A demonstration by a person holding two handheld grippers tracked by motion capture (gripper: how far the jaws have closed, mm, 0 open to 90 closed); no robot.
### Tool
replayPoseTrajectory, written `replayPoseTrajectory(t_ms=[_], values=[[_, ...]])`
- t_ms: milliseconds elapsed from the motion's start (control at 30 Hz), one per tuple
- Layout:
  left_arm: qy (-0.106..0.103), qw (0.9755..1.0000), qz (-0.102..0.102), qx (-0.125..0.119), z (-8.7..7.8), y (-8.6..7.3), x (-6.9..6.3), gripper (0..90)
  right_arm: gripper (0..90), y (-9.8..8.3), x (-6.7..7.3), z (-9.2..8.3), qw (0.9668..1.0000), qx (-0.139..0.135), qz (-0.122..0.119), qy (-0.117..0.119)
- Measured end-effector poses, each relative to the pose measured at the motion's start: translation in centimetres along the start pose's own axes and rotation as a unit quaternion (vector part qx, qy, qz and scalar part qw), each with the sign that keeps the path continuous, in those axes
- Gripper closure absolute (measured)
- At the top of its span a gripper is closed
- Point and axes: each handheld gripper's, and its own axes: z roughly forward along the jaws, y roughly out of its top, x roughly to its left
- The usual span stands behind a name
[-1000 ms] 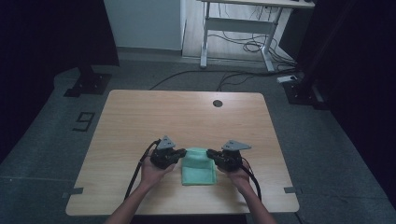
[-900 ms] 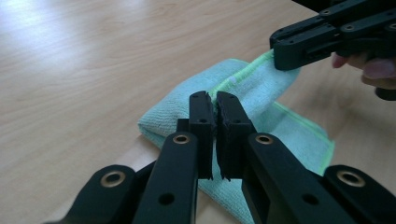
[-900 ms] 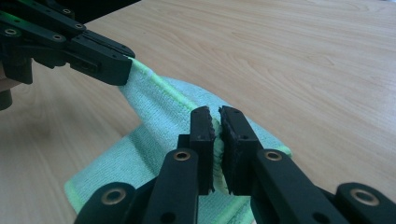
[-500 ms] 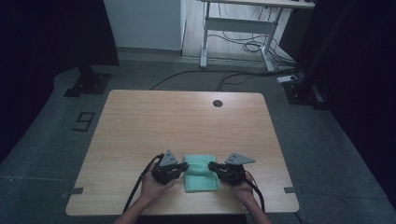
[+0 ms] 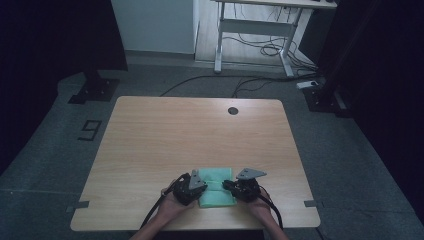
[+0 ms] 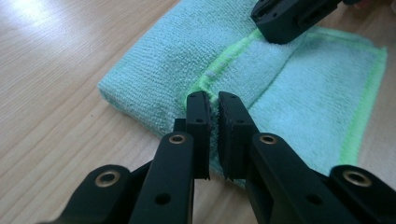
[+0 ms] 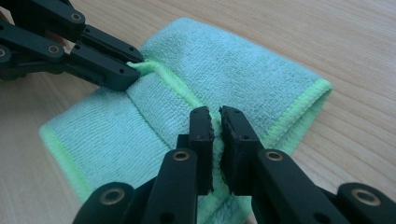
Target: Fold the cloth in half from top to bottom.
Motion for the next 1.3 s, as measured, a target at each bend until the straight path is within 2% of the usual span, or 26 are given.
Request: replayPoseTrajectory(t_ms=[67, 167, 300, 400, 433, 467, 500, 567, 667, 733, 933, 1100, 1133, 1200, 1267, 1300], values=[[-0.005, 1.0000, -0.001, 0.002, 0.2, 0.2, 0.6, 82.8, 82.4, 0.2, -0.3, 0.2, 1.0000, 0.001, 0.002, 0.002], [-0.012, 0.9998, -0.017, -0.001, 0.9, 0.6, 2.1, 82.6, 82.5, 0.7, -1.0, 0.8, 1.0000, -0.004, 0.008, -0.004], [-0.002, 0.9996, -0.029, 0.003, 1.9, 1.6, 4.2, 82.5, 82.6, 1.8, -1.9, 2.0, 0.9997, -0.004, 0.016, -0.019], [0.012, 0.9989, -0.043, 0.008, 2.6, 2.5, 5.9, 82.5, 82.5, 2.9, -3.0, 3.1, 0.9990, -0.004, 0.035, -0.026], [0.017, 0.9987, -0.047, 0.004, 2.4, 2.6, 6.1, 82.8, 82.5, 3.2, -3.4, 3.5, 0.9986, -0.006, 0.043, -0.029], [0.021, 0.9983, -0.053, -0.011, 1.9, 2.7, 6.2, 83.6, 82.5, 3.4, -3.4, 3.5, 0.9983, -0.009, 0.047, -0.032], [0.019, 0.9980, -0.054, -0.025, 1.2, 2.7, 6.0, 83.9, 82.6, 3.5, -3.4, 3.3, 0.9979, -0.021, 0.049, -0.038], [0.014, 0.9978, -0.047, -0.045, -0.2, 2.3, 5.3, 83.9, 82.5, 3.5, -3.0, 2.3, 0.9976, -0.036, 0.051, -0.027], [0.003, 0.9976, -0.036, -0.058, -1.5, 1.4, 4.0, 83.5, 82.4, 3.0, -2.2, 0.8, 0.9974, -0.057, 0.040, -0.014], [0.002, 0.9975, -0.026, -0.066, -2.0, 0.8, 3.0, 82.4, 81.7, 2.4, -1.5, 0.1, 0.9980, -0.056, 0.028, -0.008], [-0.018, 0.9983, -0.003, -0.055, -1.3, -0.5, 1.0, 76.7, 77.4, 0.5, -0.4, -0.4, 0.9992, -0.035, 0.018, 0.001], [-0.035, 0.9975, 0.005, -0.061, -1.6, -1.1, 0.7, 76.1, 75.0, -0.3, -0.6, -1.4, 0.9983, -0.041, 0.036, 0.022], [-0.039, 0.9973, 0.008, -0.061, -1.7, -1.1, 0.6, 74.7, 73.8, -0.4, -0.5, -1.8, 0.9982, -0.041, 0.031, 0.031], [-0.040, 0.9973, 0.015, -0.060, -1.8, -1.2, 0.3, 72.1, 68.2, -0.7, -0.1, -2.4, 0.9984, -0.040, 0.022, 0.033], [-0.050, 0.9969, 0.020, -0.058, -1.8, -1.2, 0.0, 67.7, 61.4, -0.7, 0.1, -3.0, 0.9976, -0.049, 0.026, 0.041], [-0.049, 0.9970, 0.021, -0.057, -1.9, -1.1, -0.1, 65.5, 59.2, -0.6, 0.2, -3.2, 0.9972, -0.055, 0.028, 0.041]])
